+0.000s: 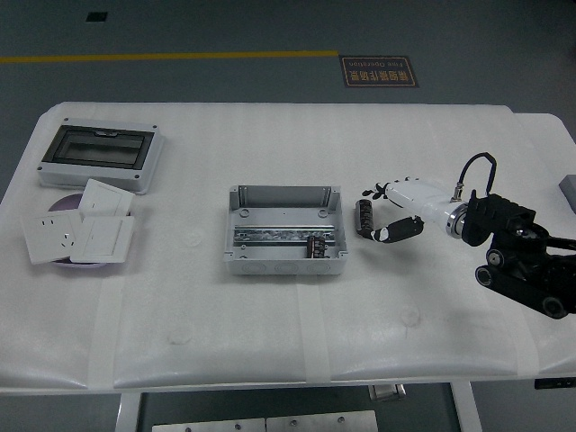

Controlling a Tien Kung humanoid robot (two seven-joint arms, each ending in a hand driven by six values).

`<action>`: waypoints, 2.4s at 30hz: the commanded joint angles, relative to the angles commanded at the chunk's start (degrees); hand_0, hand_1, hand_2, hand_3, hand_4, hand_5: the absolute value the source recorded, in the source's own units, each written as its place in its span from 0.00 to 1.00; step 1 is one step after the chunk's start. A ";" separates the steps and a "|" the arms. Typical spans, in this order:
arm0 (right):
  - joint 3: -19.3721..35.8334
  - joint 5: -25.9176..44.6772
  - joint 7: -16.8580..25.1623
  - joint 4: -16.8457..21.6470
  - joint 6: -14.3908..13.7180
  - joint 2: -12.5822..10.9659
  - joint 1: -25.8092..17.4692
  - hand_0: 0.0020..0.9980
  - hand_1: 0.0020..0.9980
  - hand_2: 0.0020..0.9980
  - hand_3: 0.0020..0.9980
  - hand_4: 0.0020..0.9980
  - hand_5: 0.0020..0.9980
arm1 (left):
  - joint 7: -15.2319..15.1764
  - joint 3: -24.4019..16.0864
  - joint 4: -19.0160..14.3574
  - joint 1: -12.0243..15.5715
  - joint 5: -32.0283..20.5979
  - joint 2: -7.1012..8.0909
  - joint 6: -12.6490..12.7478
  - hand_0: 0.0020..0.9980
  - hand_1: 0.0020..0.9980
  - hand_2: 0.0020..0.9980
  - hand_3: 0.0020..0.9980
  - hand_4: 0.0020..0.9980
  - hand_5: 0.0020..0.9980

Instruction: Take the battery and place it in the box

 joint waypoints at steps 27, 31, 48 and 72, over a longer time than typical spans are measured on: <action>-1.68 2.11 0.33 -5.06 0.44 3.31 0.97 0.92 0.73 0.79 0.84 0.79 0.52 | -0.12 1.32 0.00 -0.56 -0.54 -0.17 -0.12 0.66 0.66 0.57 0.64 0.67 0.27; -1.79 2.20 0.35 -5.30 0.34 3.52 0.95 0.92 0.73 0.79 0.84 0.79 0.52 | -0.21 1.60 0.00 -0.60 -0.73 -0.13 -0.09 0.66 0.66 0.57 0.64 0.67 0.27; -1.81 2.40 1.03 -5.58 -0.66 3.17 0.42 0.91 0.72 0.78 0.75 0.54 0.35 | -0.44 1.86 0.00 -0.60 -1.19 -0.10 -0.02 0.66 0.66 0.57 0.64 0.67 0.27; 15.72 -3.04 -1.57 8.66 -0.76 -3.15 -3.70 0.87 0.70 0.71 0.70 0.20 0.16 | -0.38 1.20 0.00 -0.52 -0.71 -0.13 0.06 0.66 0.66 0.58 0.64 0.67 0.27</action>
